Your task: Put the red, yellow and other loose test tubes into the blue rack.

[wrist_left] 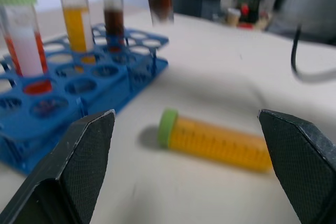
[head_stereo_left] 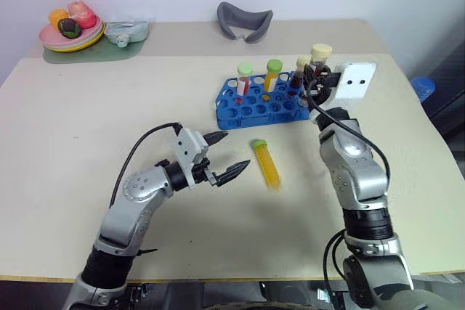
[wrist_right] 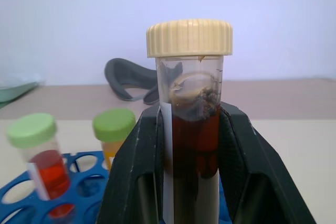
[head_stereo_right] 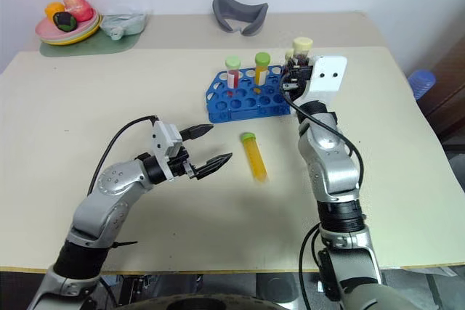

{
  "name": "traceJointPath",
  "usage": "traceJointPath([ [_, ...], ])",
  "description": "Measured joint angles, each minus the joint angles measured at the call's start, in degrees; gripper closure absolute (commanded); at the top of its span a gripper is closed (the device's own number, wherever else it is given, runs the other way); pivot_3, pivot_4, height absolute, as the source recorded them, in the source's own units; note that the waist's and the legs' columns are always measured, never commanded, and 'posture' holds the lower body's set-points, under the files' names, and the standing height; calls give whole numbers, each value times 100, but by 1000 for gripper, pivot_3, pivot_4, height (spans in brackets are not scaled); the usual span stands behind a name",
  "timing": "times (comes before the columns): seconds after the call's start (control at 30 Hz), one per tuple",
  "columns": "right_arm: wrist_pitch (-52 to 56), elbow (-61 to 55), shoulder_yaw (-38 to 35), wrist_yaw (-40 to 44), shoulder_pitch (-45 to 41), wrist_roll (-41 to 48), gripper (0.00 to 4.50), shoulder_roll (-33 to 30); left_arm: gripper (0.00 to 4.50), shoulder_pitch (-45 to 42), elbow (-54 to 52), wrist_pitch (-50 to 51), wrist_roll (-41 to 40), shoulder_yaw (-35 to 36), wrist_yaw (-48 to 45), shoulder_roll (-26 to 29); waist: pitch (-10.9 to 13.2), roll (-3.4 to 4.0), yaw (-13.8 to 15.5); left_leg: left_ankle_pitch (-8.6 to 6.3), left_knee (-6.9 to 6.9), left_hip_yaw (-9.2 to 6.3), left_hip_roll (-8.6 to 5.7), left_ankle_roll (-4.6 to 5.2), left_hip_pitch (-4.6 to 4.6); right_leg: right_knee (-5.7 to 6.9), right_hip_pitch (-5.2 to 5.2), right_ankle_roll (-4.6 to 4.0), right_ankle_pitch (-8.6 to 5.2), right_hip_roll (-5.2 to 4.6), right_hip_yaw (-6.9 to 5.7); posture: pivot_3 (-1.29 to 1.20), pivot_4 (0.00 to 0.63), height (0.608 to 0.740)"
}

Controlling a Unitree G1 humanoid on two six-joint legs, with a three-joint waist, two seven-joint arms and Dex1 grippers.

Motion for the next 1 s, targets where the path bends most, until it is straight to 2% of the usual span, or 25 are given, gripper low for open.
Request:
traceJointPath([
  [0.2,-744,938,-125,207,-198,-305,3741,224,0,-104,-164,145,10,-118,186,-103,0,1,-17,0,-1,0,0,0,3,3,0,0,0,0,0,0,150,740],
  [0.37,-1187,1627,-286,329,-440,-404,3741,275,0,-100,-508,416,-97,-106,243,19,-1,1,-15,1,-1,0,0,-1,3,5,0,0,0,0,1,0,150,740],
  [0.8,-1590,2193,-490,475,-598,-509,3741,393,0,-18,-585,534,-145,-44,232,87,-1,2,-38,3,-1,0,0,-5,6,8,1,0,0,0,1,0,150,740],
  [1.0,-1499,2127,-556,551,-597,-505,686,448,0,98,-498,332,-129,-46,192,87,-1,3,-59,3,-1,0,0,-6,6,10,1,0,0,0,1,0,150,740],
])
